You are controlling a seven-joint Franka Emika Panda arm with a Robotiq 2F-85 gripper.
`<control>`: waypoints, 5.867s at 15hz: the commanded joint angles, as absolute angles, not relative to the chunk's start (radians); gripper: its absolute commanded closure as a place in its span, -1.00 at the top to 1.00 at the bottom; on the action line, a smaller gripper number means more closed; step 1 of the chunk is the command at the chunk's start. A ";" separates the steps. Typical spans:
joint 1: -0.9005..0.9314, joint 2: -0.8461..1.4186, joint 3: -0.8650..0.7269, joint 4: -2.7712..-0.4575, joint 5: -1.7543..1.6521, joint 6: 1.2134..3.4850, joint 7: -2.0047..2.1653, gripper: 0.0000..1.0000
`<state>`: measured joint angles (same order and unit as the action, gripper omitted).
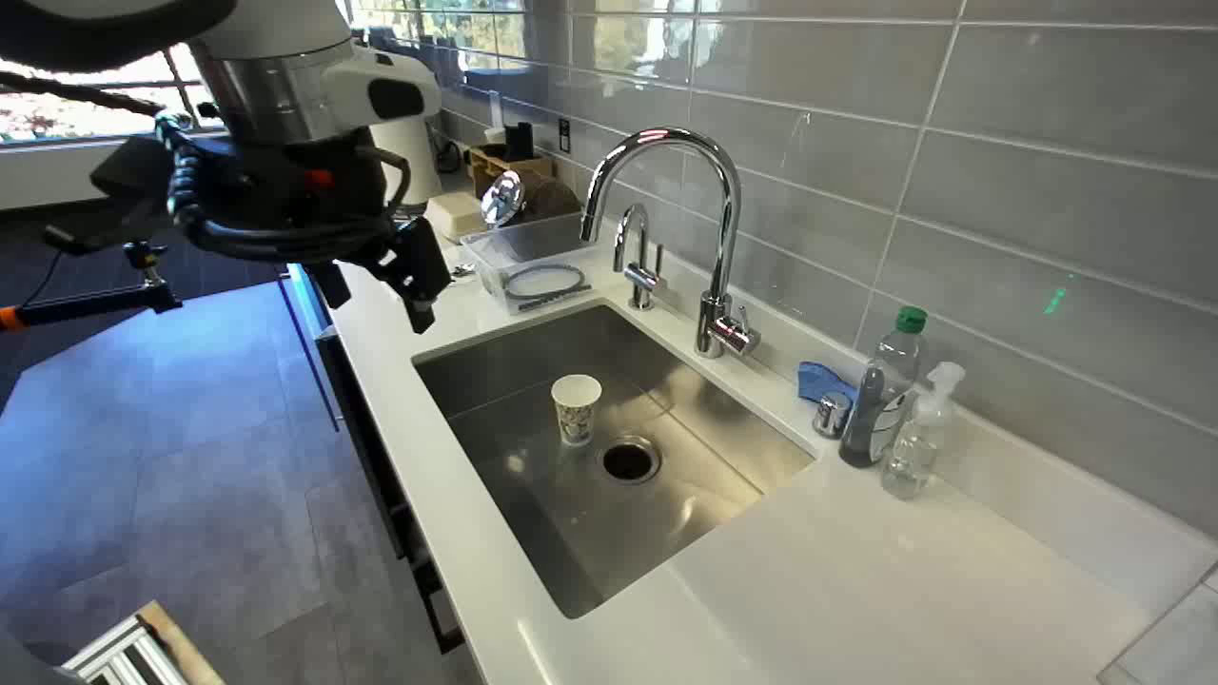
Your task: Empty the cup
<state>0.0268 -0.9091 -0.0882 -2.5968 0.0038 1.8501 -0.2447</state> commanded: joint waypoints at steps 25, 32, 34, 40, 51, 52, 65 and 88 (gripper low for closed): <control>-0.007 -0.389 0.206 -2.433 0.021 2.221 0.370 1.00; -0.023 -0.064 0.199 -2.249 -0.020 2.347 0.666 1.00; 0.000 0.008 0.190 -2.220 -0.040 2.412 0.748 1.00; 0.095 0.163 0.120 -2.178 -0.350 2.541 1.093 1.00; 0.143 0.224 0.063 -2.149 -0.374 2.593 1.128 1.00; 0.144 0.248 0.057 -2.132 -0.363 2.605 1.147 1.00; 0.302 0.542 -0.168 -1.966 -0.299 2.889 1.165 0.97; 0.468 0.675 -0.328 -1.889 -0.264 2.839 1.173 -0.66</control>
<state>0.4371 0.6499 -0.3040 -1.9099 -0.2773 2.8703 1.1549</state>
